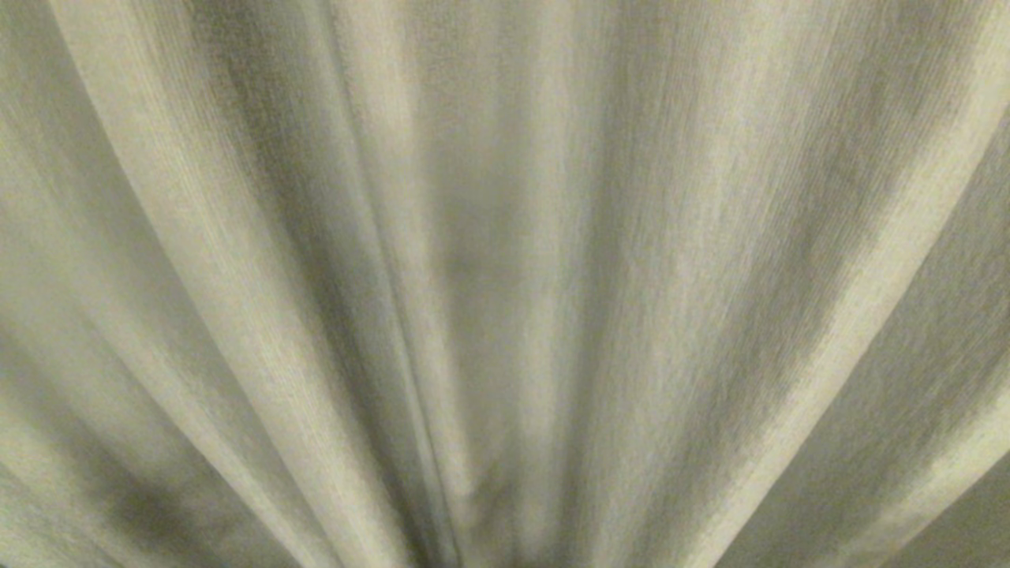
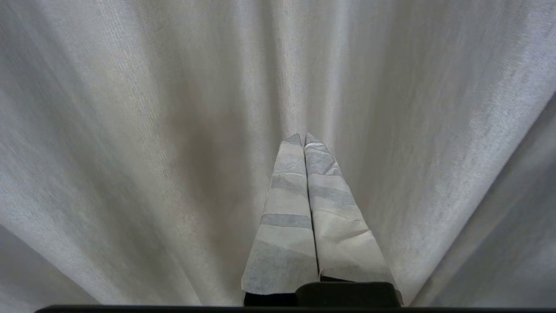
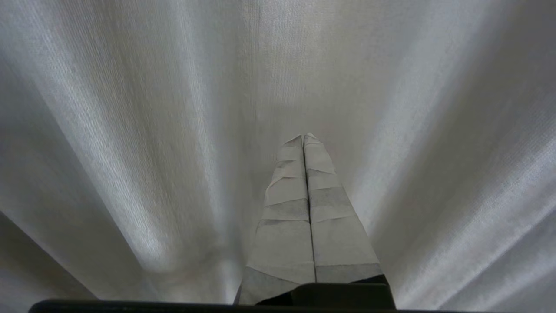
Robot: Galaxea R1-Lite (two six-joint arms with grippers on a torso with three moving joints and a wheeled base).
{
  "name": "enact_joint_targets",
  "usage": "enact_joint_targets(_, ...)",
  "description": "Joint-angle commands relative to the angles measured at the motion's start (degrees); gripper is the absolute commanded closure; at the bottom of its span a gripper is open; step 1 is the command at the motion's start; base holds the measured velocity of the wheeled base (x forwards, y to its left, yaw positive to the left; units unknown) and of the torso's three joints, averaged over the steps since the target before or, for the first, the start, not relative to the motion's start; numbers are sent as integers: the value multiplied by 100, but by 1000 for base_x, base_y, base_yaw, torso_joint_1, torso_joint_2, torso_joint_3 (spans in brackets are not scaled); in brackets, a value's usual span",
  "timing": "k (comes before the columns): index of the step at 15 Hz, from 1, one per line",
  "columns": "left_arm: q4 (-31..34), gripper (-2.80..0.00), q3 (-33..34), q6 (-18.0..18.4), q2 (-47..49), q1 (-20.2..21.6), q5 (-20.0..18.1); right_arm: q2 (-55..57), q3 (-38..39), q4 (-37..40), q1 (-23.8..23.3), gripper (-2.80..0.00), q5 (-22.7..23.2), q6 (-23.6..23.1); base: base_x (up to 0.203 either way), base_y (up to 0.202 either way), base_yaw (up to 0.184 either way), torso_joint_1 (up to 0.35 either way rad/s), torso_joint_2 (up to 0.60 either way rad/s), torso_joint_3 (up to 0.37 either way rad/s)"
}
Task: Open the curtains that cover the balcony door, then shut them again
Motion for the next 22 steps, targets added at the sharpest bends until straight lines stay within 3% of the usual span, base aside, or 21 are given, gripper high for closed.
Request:
enact_joint_targets(1, -1, 0, 0, -1, -2, 2, 3, 0, 0, -3, 2, 0, 5, -3, 0, 0, 0, 0, 0, 0)
enact_joint_targets(22, -1, 0, 0, -1, -2, 2, 3, 0, 0, -3, 2, 0, 5, -3, 0, -181, 0, 2, 3, 3)
